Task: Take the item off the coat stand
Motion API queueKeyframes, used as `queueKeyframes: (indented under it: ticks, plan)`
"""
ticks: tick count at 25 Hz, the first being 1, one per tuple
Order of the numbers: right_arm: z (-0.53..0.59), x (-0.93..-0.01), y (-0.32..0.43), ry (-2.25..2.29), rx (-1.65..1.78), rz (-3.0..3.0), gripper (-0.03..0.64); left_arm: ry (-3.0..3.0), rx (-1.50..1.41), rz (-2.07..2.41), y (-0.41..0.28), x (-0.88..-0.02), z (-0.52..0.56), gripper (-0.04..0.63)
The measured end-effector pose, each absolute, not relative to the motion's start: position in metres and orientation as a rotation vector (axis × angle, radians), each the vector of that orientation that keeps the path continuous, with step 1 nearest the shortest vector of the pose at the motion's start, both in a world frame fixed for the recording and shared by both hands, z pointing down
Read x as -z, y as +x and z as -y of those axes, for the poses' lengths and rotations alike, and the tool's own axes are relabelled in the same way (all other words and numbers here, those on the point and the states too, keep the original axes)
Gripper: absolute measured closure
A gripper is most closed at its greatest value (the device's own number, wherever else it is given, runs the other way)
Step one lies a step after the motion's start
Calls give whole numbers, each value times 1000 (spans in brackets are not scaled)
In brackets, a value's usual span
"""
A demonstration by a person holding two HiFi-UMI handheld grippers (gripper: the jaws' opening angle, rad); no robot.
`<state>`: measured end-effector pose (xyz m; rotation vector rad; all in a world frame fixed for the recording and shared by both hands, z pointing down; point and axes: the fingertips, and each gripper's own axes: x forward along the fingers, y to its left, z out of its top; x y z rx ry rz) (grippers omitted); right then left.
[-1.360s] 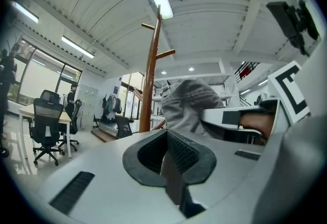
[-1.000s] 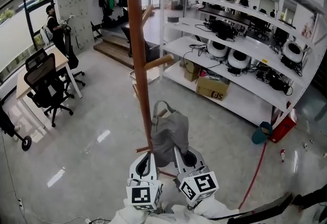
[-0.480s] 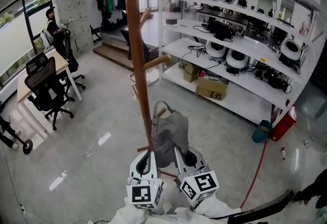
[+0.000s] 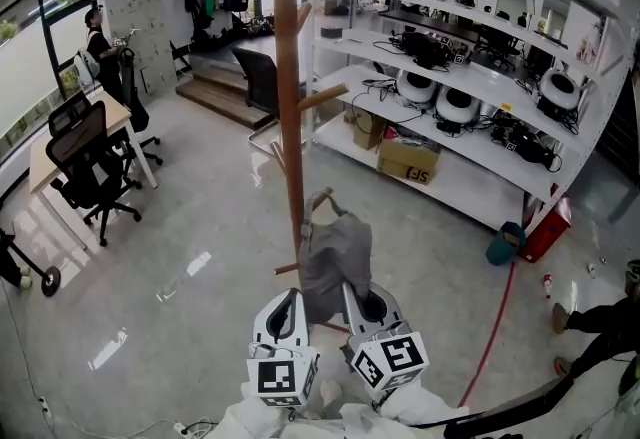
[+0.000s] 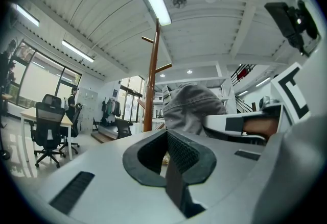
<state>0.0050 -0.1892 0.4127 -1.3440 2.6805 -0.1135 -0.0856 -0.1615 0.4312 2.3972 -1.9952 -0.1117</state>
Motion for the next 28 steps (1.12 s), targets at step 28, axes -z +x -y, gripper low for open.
queueKeyframes:
  ticks: [28]
  plan:
    - [116, -414, 5, -1406, 130, -2668, 599, 2377, 176, 2025, -91, -422, 91, 595]
